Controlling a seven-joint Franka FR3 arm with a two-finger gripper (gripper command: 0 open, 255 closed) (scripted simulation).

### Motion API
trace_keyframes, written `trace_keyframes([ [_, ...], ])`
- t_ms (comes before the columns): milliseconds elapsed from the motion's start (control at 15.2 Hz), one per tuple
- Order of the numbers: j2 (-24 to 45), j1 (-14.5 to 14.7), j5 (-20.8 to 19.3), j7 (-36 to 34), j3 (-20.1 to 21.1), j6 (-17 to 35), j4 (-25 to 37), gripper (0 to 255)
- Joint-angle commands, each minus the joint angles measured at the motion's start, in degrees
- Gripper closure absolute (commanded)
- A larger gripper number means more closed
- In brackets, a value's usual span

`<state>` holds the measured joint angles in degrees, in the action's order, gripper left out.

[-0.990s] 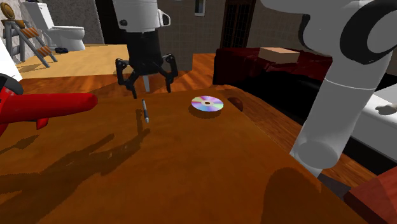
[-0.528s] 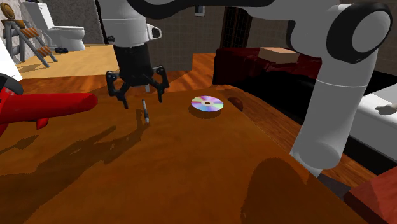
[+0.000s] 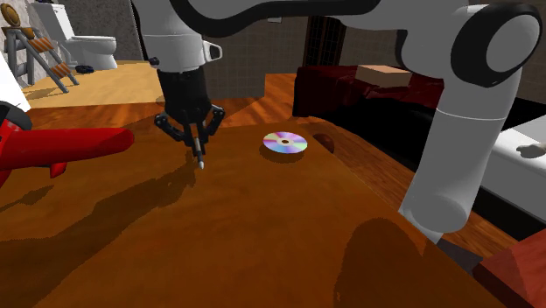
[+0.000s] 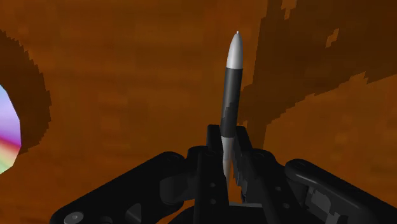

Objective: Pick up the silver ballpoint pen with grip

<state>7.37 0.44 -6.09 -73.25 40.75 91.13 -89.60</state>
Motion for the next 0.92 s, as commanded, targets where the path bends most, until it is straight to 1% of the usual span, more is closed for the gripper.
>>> trace_keyframes([
  [0, 0.03, -0.07, 0.00, 0.05, -0.07, -0.06, -0.23, 255],
  [264, 0.14, -0.04, -0.07, 0.00, -0.06, -0.10, -0.10, 255],
  [858, 2.35, 1.27, -1.48, -0.64, 0.33, -7.82, 9.28, 255],
])
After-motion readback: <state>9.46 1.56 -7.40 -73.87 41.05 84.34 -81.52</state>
